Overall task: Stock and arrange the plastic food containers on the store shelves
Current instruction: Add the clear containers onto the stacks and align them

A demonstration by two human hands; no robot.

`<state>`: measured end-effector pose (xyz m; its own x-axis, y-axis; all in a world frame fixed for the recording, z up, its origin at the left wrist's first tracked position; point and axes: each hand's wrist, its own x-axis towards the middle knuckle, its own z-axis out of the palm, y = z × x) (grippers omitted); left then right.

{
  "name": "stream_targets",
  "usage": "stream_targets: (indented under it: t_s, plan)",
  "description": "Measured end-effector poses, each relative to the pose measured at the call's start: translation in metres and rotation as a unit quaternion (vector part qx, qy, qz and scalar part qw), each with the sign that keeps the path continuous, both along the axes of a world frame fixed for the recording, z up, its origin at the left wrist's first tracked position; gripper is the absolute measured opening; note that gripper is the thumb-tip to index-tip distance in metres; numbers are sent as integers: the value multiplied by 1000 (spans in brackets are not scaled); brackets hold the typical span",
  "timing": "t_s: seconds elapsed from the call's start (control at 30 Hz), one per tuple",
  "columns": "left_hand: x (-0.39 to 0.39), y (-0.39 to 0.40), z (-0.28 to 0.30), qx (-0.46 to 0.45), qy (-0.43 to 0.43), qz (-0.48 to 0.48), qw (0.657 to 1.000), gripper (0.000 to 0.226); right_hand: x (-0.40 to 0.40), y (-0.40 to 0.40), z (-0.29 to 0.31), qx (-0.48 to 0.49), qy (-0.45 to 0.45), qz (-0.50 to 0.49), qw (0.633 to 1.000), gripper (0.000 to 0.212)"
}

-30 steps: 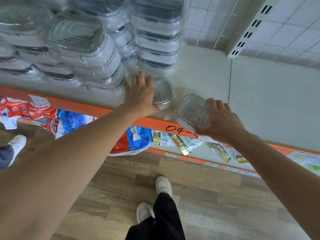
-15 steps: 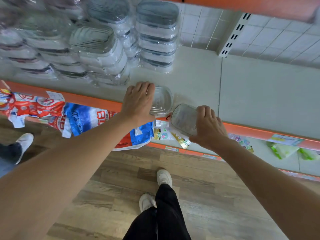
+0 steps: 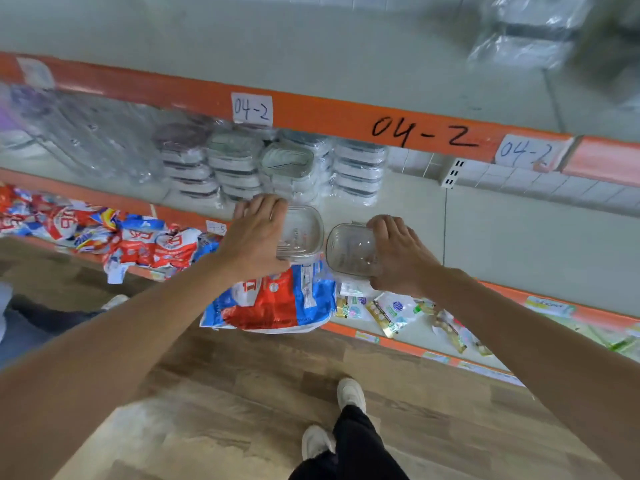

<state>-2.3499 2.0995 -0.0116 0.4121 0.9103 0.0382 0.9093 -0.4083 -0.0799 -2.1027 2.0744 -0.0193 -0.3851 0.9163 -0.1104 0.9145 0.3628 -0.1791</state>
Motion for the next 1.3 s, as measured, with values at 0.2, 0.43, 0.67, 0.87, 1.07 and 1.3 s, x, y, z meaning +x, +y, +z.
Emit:
stream_targets:
  t_s: [0.2, 0.43, 0.67, 0.87, 1.07, 1.3]
  plan:
    - [-16, -2, 87, 79, -30, 3, 996, 92, -11, -3, 91, 78, 13, 11, 997, 83]
    - [-3, 25, 161, 117, -87, -11, 989, 87, 6, 5, 168, 139, 21, -28, 990, 89]
    - [37, 53, 189, 123, -104, -41, 986, 89, 37, 25, 200, 152, -23, -77, 985, 91]
    - [61, 86, 209, 127, -128, -76, 981, 94, 69, 56, 217, 173, -61, -114, 976, 96]
    - [96, 124, 233, 123, -183, -71, 973, 91, 107, 97, 234, 180, -97, -123, 971, 99]
    - [158, 174, 255, 126, -202, -48, 970, 86, 167, 163, 269, 172, -76, -165, 968, 98]
